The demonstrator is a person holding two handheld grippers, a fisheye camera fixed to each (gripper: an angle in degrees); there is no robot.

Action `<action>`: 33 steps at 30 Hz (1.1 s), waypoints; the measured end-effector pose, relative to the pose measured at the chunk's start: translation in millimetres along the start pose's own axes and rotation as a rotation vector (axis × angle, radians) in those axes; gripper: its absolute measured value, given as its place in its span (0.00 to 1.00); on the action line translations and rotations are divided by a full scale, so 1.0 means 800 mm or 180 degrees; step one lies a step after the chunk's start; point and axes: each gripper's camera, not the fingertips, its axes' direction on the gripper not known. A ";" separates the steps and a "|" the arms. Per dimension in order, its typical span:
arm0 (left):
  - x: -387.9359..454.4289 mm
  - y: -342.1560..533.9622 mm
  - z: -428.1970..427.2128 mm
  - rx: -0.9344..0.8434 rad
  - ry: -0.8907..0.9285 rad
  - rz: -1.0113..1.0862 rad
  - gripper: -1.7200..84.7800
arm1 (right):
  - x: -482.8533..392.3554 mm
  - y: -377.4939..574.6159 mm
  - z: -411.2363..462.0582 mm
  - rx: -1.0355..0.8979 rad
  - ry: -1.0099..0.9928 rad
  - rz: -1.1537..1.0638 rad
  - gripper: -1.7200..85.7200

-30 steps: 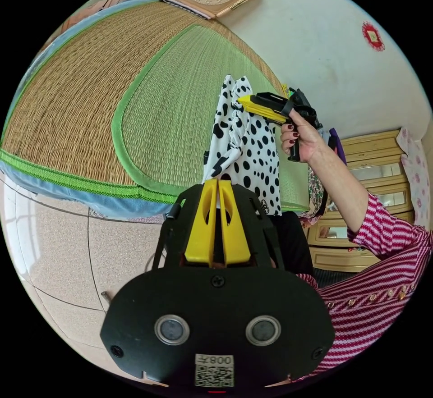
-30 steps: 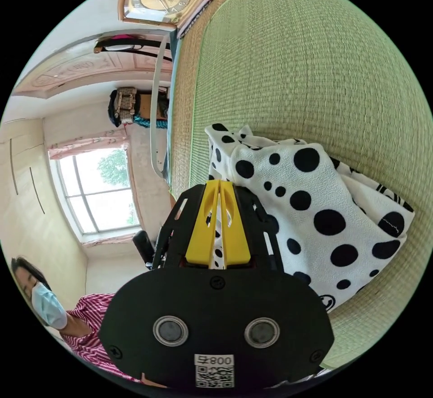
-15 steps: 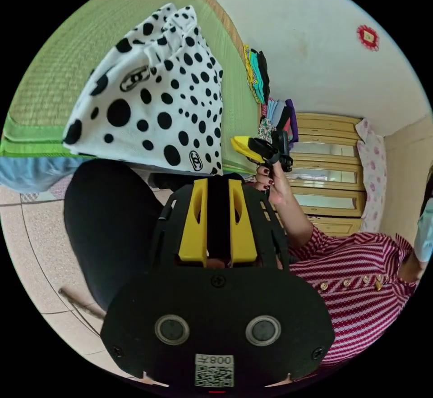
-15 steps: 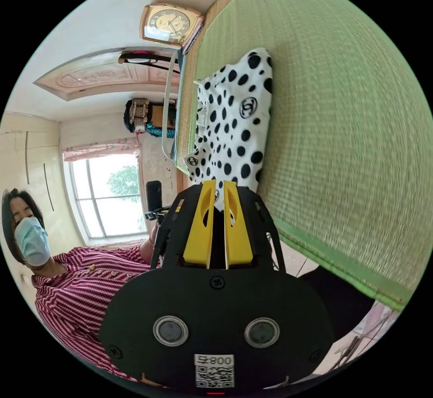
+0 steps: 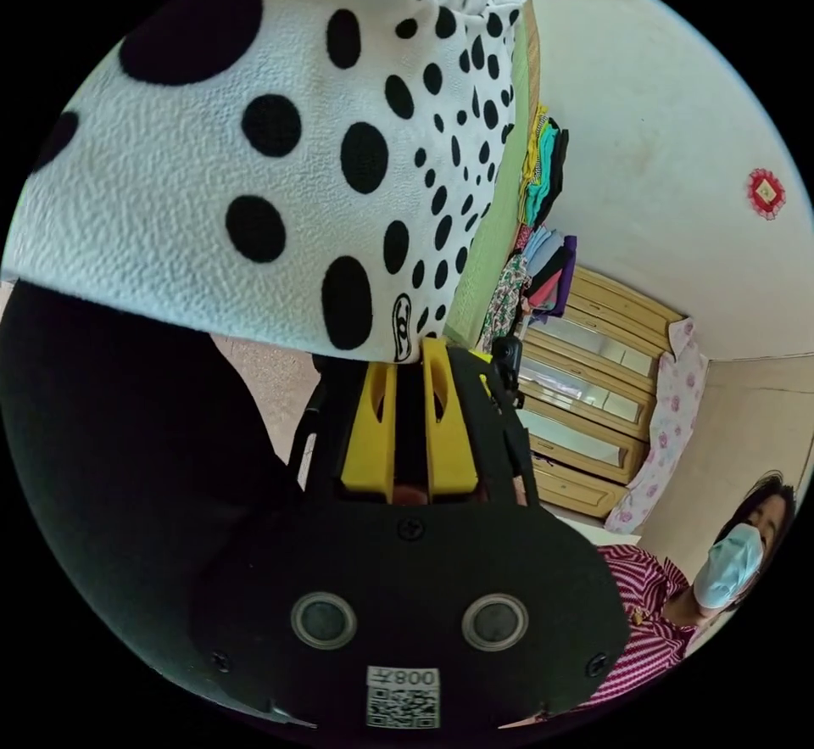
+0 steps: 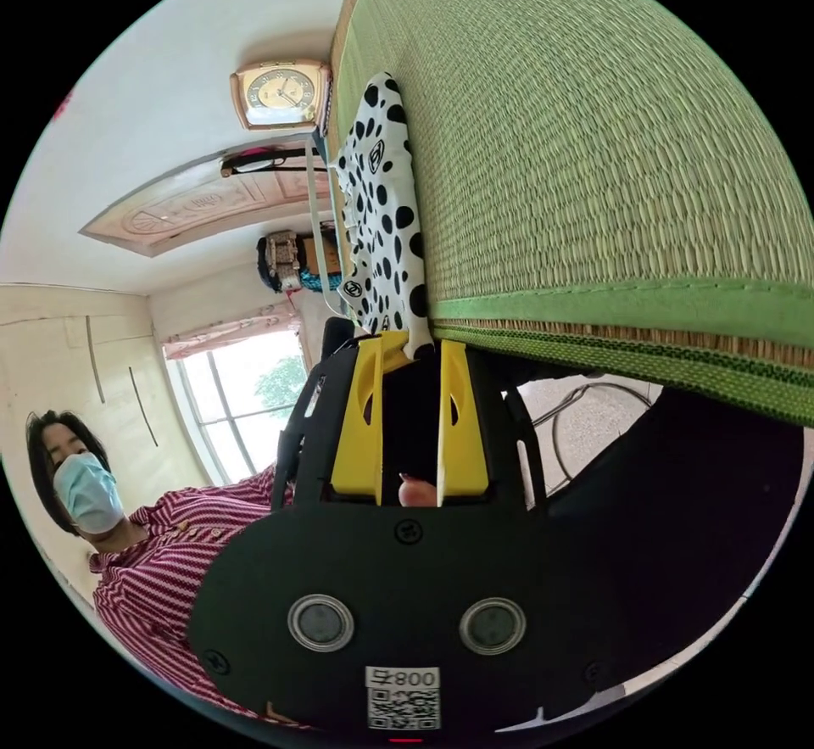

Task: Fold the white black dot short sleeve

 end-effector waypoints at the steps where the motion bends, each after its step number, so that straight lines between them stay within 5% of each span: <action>1: -0.001 -0.001 -0.002 0.0002 0.0008 -0.0007 0.09 | -0.001 -0.002 -0.001 0.0001 -0.0052 0.0002 0.13; 33: 0.011 0.036 -0.041 0.0172 0.0706 0.0009 0.05 | -0.042 -0.022 -0.040 0.0048 -0.0784 0.0069 0.13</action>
